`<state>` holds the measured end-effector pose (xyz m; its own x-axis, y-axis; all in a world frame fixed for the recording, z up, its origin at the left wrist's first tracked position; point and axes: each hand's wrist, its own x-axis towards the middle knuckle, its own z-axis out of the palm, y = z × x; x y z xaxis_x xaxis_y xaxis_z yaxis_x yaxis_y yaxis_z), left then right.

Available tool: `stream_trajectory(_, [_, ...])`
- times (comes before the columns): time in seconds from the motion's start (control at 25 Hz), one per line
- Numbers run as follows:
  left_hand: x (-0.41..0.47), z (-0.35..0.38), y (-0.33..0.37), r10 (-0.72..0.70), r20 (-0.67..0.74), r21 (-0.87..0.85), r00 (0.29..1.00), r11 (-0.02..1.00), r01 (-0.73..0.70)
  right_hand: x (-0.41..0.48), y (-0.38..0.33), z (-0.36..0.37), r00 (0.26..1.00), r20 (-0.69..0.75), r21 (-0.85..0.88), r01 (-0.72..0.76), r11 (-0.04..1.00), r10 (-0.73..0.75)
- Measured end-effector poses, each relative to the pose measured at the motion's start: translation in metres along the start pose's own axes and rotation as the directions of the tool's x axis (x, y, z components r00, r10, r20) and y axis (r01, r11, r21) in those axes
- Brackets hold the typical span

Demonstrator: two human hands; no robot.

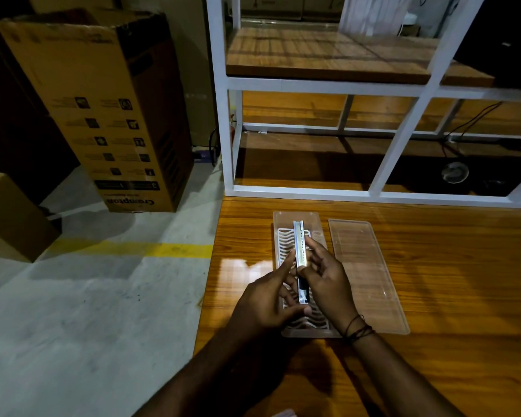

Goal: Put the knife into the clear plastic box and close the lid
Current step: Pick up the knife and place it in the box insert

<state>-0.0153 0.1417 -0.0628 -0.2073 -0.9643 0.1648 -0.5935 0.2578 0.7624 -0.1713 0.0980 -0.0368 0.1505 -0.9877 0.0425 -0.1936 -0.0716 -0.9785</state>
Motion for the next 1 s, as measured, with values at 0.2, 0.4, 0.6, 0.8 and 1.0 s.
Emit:
stream_trajectory(0.2, [0.001,-0.001,0.000,0.012,0.008,0.014,1.000,1.000,-0.012,-0.002,-0.001,0.001,1.000,0.008,0.019,0.007,1.000,-0.008])
stream_trajectory(0.4, [0.000,0.000,-0.001,0.020,0.008,0.012,1.000,1.000,-0.020,-0.005,-0.003,0.001,1.000,0.008,0.015,0.005,1.000,-0.005])
stream_trajectory(0.6, [0.001,0.000,0.000,0.016,-0.003,0.027,1.000,0.999,-0.016,-0.006,-0.004,0.003,1.000,-0.010,0.010,0.002,1.000,-0.001])
stream_trajectory(0.8, [-0.001,0.000,0.000,0.011,-0.012,0.020,1.000,1.000,-0.011,-0.012,-0.008,0.004,0.999,-0.046,0.000,0.027,1.000,-0.027])
stream_trajectory(1.0, [-0.002,0.000,0.003,0.008,-0.030,-0.001,1.000,1.000,-0.008,-0.014,-0.008,0.004,0.998,-0.046,-0.002,0.035,0.999,-0.035])
